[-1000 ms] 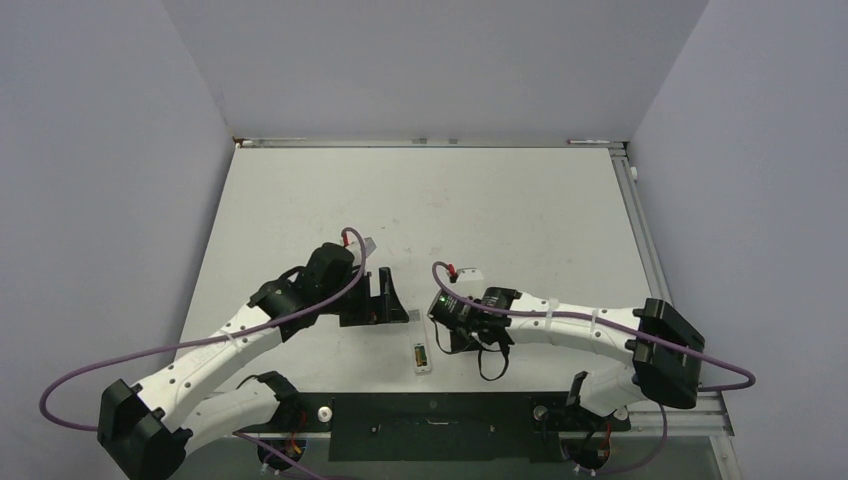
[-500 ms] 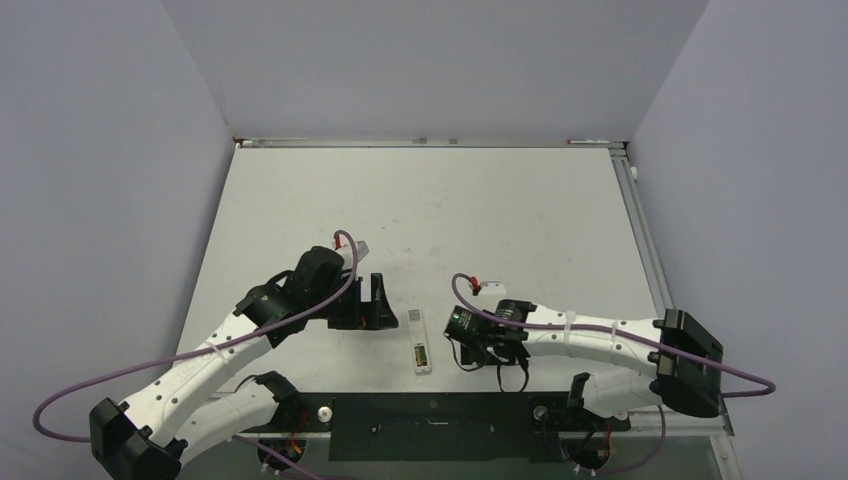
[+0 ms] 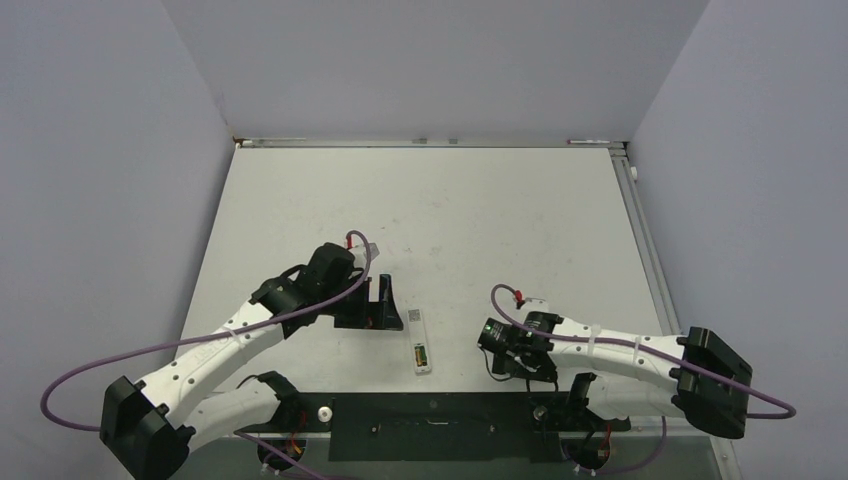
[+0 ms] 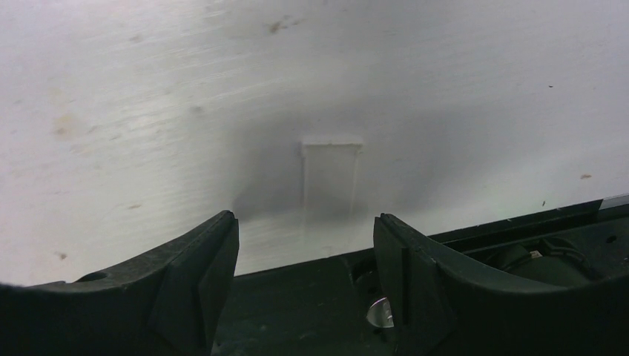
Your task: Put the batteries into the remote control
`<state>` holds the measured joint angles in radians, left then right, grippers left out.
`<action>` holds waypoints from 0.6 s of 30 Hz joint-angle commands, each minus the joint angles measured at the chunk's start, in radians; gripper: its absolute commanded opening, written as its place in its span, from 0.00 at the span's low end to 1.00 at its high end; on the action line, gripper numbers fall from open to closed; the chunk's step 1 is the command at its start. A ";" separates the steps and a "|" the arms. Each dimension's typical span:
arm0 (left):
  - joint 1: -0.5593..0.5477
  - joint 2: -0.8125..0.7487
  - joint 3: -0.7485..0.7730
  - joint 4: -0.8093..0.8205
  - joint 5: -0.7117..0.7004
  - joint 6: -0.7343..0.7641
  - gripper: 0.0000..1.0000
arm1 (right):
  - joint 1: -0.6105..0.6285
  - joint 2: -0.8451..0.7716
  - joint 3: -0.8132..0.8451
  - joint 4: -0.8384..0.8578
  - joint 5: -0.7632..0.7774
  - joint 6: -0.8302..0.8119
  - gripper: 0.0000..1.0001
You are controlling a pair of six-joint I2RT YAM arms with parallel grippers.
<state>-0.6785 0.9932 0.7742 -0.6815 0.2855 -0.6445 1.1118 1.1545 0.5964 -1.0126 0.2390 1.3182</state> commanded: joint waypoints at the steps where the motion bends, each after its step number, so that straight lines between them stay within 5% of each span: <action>1: 0.007 0.019 0.002 0.058 0.027 0.025 0.85 | -0.063 -0.067 -0.050 0.051 -0.011 -0.009 0.66; 6: 0.008 0.040 0.006 0.062 0.034 0.030 0.85 | -0.101 -0.096 -0.094 0.113 -0.057 -0.040 0.64; 18: 0.008 0.035 -0.002 0.063 0.027 0.023 0.85 | -0.101 -0.087 -0.156 0.185 -0.099 -0.052 0.44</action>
<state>-0.6773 1.0405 0.7742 -0.6586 0.3008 -0.6312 1.0142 1.0660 0.4942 -0.8898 0.1680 1.2644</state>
